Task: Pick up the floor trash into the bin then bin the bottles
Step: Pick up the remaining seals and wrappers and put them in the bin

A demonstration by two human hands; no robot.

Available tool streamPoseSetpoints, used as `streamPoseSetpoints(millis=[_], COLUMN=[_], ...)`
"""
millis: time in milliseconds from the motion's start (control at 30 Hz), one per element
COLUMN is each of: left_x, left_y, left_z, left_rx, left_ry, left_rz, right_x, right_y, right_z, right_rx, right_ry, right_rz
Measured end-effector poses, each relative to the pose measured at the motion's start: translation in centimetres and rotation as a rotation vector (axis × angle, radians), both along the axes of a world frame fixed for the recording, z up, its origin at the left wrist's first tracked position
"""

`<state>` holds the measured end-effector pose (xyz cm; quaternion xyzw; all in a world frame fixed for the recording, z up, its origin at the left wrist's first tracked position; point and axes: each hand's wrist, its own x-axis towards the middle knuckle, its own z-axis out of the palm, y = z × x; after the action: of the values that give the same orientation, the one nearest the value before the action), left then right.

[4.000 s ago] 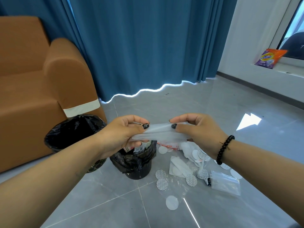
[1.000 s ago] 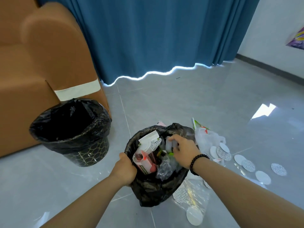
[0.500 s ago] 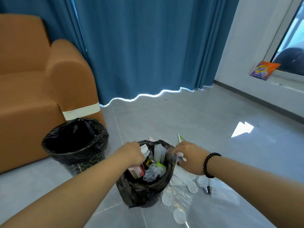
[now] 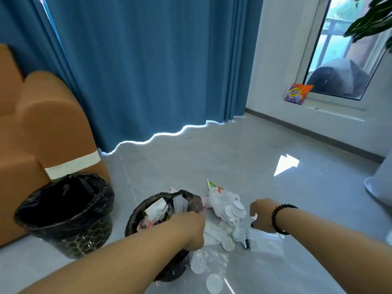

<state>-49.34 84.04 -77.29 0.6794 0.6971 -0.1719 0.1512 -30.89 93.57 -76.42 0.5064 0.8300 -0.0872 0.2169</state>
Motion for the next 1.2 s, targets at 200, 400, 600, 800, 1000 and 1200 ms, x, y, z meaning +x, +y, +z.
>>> streamPoseSetpoints(millis=[200,400,600,800,1000,1200], left_x=[-1.8,-2.0,-1.8,-0.6,-1.4,-4.1], left_y=[1.3,3.6,6.8,9.3,9.1,8.0], left_z=[-2.9,-8.5,-13.4,-16.6,-17.6,-17.3], left_rx=[-0.044,0.038,0.174,0.182,0.228,0.218], left_ry=[-0.173,-0.059,0.055,0.142,0.105,0.012], left_rz=[-0.021,-0.259,-0.468,-0.411,-0.349,-0.201], right_x=[1.6,2.5,2.7,3.8,6.5,7.7], right_y=[3.2,5.6,6.8,8.3,9.7,7.9], right_z=[-4.2,-10.0,-17.3,-22.8,-27.1,-31.2], right_rx=[-0.040,-0.112,-0.232,-0.269,-0.271,-0.302], right_ry=[-0.061,-0.083,-0.181,-0.039,0.038,-0.028], right_rz=[-0.056,-0.068,0.022,-0.040,-0.154,-0.145])
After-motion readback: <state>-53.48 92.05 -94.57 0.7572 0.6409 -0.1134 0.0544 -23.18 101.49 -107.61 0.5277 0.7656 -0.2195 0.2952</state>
